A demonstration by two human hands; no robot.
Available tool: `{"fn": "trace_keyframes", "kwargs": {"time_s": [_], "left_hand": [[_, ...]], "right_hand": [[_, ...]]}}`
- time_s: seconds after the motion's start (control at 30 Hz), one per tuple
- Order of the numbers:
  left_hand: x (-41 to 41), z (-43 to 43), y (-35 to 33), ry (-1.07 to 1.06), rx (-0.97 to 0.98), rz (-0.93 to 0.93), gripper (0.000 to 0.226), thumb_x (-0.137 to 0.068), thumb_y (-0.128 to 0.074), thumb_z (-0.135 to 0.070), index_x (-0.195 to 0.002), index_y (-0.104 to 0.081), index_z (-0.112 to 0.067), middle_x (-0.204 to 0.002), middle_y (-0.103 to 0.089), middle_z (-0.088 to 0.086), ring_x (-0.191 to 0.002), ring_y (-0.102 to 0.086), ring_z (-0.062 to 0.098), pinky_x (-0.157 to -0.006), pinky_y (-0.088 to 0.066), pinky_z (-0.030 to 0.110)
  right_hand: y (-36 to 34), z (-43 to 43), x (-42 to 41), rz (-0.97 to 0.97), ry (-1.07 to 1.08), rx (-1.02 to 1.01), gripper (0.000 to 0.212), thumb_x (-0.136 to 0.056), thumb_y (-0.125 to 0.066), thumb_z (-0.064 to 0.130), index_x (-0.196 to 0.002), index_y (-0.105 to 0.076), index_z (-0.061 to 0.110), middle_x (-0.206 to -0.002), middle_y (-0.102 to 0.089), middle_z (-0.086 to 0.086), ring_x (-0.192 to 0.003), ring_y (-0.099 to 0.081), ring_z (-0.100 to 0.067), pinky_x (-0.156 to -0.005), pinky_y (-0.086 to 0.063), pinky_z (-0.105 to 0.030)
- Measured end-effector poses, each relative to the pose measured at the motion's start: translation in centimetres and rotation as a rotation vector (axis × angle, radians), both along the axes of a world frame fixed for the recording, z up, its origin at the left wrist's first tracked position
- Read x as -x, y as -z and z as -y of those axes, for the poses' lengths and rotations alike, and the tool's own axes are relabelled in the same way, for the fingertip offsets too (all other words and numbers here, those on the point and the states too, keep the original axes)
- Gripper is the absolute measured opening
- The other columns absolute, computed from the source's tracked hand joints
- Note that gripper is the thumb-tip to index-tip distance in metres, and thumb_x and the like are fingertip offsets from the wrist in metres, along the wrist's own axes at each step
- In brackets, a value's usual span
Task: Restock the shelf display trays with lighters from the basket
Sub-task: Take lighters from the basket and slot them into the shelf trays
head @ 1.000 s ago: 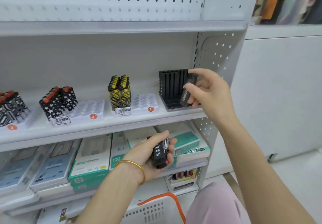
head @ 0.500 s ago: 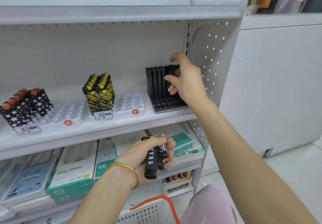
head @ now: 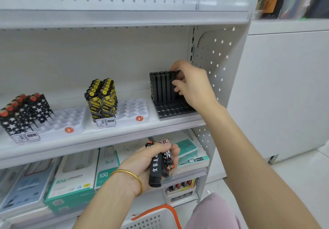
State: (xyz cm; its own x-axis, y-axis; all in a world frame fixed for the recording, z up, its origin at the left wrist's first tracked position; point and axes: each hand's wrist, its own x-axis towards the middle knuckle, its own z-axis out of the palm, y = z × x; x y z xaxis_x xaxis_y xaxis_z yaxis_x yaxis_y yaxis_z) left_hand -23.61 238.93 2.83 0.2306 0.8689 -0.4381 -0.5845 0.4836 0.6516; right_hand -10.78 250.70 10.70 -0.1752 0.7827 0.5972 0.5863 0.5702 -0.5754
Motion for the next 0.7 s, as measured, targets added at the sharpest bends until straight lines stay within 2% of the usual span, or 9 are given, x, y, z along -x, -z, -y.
{"fn": "trace_keyframes", "kwargs": {"time_s": [0.17,0.3,0.4,0.5,0.7], "left_hand": [[0.1,-0.1,-0.1,-0.011,0.0,0.0,0.042,-0.057,-0.067,0.001,-0.098,-0.059,0.0,-0.08,-0.07,0.023,-0.057,-0.068,0.026,-0.045,-0.054,0.032],[0.1,-0.1,0.0,-0.009,0.0,-0.002,0.038,-0.057,-0.067,0.0,-0.095,-0.06,0.001,-0.08,-0.07,0.022,-0.056,-0.068,0.025,-0.046,-0.055,0.032],[0.1,-0.1,0.0,-0.014,0.001,0.01,0.046,-0.057,-0.067,0.0,-0.102,-0.058,0.0,-0.082,-0.07,0.022,-0.058,-0.069,0.025,-0.046,-0.055,0.032],[0.2,0.0,-0.2,-0.016,-0.005,0.018,0.056,-0.059,-0.066,0.002,-0.113,-0.054,0.002,-0.086,-0.071,0.023,-0.06,-0.07,0.025,-0.046,-0.055,0.033],[0.6,0.3,-0.1,-0.005,-0.046,0.0,0.058,-0.066,-0.062,0.003,-0.122,-0.05,0.011,-0.097,-0.07,0.024,-0.071,-0.072,0.027,-0.051,-0.058,0.036]], "right_hand": [[-0.3,-0.1,-0.8,0.012,0.0,-0.022,0.017,-0.09,-0.053,0.01,-0.106,-0.056,0.016,-0.085,-0.06,-0.003,-0.081,-0.06,-0.026,-0.071,-0.054,-0.048],[-0.6,0.1,-0.5,-0.002,-0.041,0.022,0.016,-0.091,-0.049,0.007,-0.106,-0.053,0.011,-0.084,-0.059,-0.012,-0.083,-0.059,-0.031,-0.074,-0.053,-0.049],[-0.8,0.0,-0.5,0.027,-0.052,0.063,0.017,-0.093,-0.046,0.006,-0.109,-0.051,0.008,-0.083,-0.056,-0.011,-0.084,-0.059,-0.032,-0.077,-0.053,-0.048],[-0.6,0.0,-0.4,0.101,-0.023,0.036,0.019,-0.093,-0.047,0.007,-0.112,-0.052,0.009,-0.08,-0.052,-0.002,-0.083,-0.058,-0.031,-0.076,-0.052,-0.047],[-0.5,1.9,-0.5,0.102,0.103,-0.051,0.039,-0.09,-0.045,0.001,-0.125,-0.054,0.018,-0.093,-0.057,-0.004,-0.086,-0.057,-0.023,-0.082,-0.05,-0.04]]}}
